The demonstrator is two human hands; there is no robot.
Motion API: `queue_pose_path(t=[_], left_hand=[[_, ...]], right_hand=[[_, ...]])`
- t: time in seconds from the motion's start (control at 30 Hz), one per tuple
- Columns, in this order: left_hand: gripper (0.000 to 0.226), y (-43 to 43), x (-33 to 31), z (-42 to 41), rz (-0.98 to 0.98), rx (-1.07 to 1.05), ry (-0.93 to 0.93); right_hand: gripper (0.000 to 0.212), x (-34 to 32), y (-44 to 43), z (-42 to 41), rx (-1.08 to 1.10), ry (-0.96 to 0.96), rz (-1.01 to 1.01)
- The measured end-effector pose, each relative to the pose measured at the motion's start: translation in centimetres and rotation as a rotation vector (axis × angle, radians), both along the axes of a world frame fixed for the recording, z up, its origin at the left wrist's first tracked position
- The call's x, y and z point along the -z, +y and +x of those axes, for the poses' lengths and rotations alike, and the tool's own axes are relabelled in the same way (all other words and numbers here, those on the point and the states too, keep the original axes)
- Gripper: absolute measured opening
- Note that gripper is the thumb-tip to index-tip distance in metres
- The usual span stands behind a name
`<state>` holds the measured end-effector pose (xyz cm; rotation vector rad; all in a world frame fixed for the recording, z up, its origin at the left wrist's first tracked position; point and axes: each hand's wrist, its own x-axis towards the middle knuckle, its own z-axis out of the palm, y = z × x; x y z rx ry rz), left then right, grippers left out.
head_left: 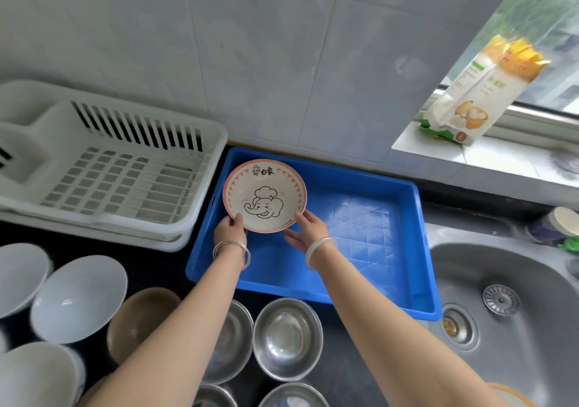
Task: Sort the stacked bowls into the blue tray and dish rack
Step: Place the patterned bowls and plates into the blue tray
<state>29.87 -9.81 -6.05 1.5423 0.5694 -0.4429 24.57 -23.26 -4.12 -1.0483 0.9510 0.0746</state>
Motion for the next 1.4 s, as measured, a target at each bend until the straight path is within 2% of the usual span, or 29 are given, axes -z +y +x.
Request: queue_pose_path(t=[0.1, 0.27, 0.33, 0.43, 0.6, 0.7, 0.77, 0.9, 1.1, 1.23, 1.4], left_hand=[[0.028, -0.4, -0.9, -1.7, 0.147, 0.1, -0.027], [0.033, -1.9, -3.2, -6.1, 0.216, 0.117, -0.048], [0.041, -3.1, -4.2, -8.7, 0.266, 0.185, -0.066], [0.039, -5.8, -5.7, -13.6, 0.26, 0.323, -0.155], [0.029, -10.7, -6.6, -22.8, 0.208, 0.687, -0.299], [0.031, -13.0, -6.1, -27.5, 0.248, 0.996, -0.348], [0.037, -14.2, -5.4, -30.1, 0.292, 1.178, -0.352], [0.045, -15.6, -4.3, -33.5, 0.346, 1.37, -0.357], [0.037, -16.1, -3.1, -34.9, 0.329, 1.346, -0.339], [0.029, -16.4, -2.7, -35.2, 0.291, 1.308, -0.289], [0.03, -16.2, -3.4, -33.7, 0.279, 1.257, -0.297]], right_hand=[[0.044, -0.7, -0.6, -1.1, -0.125, 0.009, -0.082], [0.033, -2.7, -2.8, -5.2, -0.19, -0.03, -0.275], [0.026, -3.7, -4.0, -8.3, -0.2, -0.048, -0.359], [0.024, -4.9, -6.1, -13.8, -0.22, -0.019, -0.519], [0.018, -6.1, -9.7, -24.9, -0.207, 0.145, -0.931], [0.018, -6.1, -11.0, -31.8, -0.11, 0.208, -1.035], [0.024, -5.5, -11.8, -35.8, -0.127, 0.327, -1.107], [0.045, -4.2, -12.9, -41.3, -0.233, 0.564, -1.085], [0.065, -3.3, -12.3, -44.4, -0.128, 0.59, -1.003], [0.063, -2.8, -12.5, -45.3, -0.058, 0.63, -0.923], [0.056, -3.6, -12.7, -44.7, -0.027, 0.536, -0.946]])
